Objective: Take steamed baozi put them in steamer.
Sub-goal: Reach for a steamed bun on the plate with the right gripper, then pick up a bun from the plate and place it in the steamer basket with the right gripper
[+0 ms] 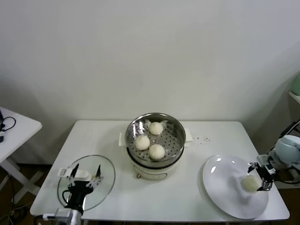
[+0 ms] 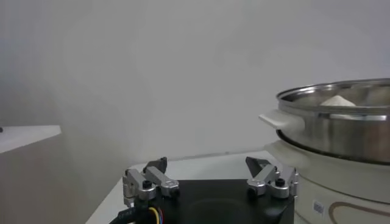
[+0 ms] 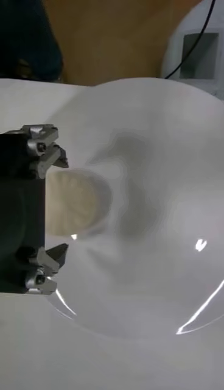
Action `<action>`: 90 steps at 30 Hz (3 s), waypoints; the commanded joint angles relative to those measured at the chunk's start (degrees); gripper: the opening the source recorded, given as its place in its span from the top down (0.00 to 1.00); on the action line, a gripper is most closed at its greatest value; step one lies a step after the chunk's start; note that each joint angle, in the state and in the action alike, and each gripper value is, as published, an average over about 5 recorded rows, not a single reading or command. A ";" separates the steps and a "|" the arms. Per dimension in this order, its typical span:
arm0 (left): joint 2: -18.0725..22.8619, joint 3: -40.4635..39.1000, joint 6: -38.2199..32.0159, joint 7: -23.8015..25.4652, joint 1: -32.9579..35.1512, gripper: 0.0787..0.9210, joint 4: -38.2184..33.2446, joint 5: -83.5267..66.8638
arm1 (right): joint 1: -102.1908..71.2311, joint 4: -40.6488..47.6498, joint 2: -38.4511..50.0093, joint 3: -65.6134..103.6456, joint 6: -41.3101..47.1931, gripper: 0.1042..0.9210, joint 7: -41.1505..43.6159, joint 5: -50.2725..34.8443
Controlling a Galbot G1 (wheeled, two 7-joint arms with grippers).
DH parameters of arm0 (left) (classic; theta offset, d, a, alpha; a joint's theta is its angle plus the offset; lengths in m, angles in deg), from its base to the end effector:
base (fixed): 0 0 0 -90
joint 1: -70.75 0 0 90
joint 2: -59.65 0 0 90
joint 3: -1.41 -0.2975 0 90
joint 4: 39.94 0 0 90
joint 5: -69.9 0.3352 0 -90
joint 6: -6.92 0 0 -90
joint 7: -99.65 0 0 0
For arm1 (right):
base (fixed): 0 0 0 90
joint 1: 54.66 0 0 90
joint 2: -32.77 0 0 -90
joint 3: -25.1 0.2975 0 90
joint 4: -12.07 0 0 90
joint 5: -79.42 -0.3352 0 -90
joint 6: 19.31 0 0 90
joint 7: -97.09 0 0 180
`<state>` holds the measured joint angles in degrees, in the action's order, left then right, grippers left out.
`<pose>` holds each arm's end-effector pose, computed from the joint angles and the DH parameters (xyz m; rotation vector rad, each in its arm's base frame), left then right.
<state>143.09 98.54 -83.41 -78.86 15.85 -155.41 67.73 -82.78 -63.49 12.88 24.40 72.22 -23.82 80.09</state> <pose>0.1605 0.0548 -0.2938 0.0396 -2.9805 -0.1823 0.3817 -0.2479 -0.2085 1.2557 -1.2196 1.2771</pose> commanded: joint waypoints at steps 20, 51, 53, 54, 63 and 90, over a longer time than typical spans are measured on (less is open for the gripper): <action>0.24 -0.43 0.14 -0.01 -0.27 0.12 0.74 -0.73 | -2.69 1.88 -2.40 1.55 0.05 0.14 -0.09 2.96; -0.12 -1.45 -0.03 0.13 -0.27 0.12 -0.27 -0.98 | 29.59 -1.16 -6.88 -13.56 9.24 0.32 6.70 -23.34; -0.21 -1.60 0.02 0.11 -0.26 0.12 -0.49 -0.98 | 34.03 -1.12 -8.66 -16.74 9.63 0.32 6.90 -25.44; -0.27 -1.66 0.04 0.12 -0.27 0.12 -0.60 -0.98 | 36.36 -1.03 -9.68 -18.40 9.82 0.32 6.97 -26.70; -0.77 -2.18 -0.18 0.23 -0.45 0.12 -0.92 -0.84 | 48.73 0.55 -20.50 -28.48 11.77 0.32 6.69 -37.01; -1.18 -1.53 0.36 0.15 -1.65 0.12 -1.52 -1.10 | 36.73 8.56 -44.27 -24.52 15.95 0.32 2.96 -38.90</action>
<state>141.96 96.82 -83.13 -78.69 14.36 -157.11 66.70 -41.73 -58.87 -22.45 -0.81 87.36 -20.22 41.49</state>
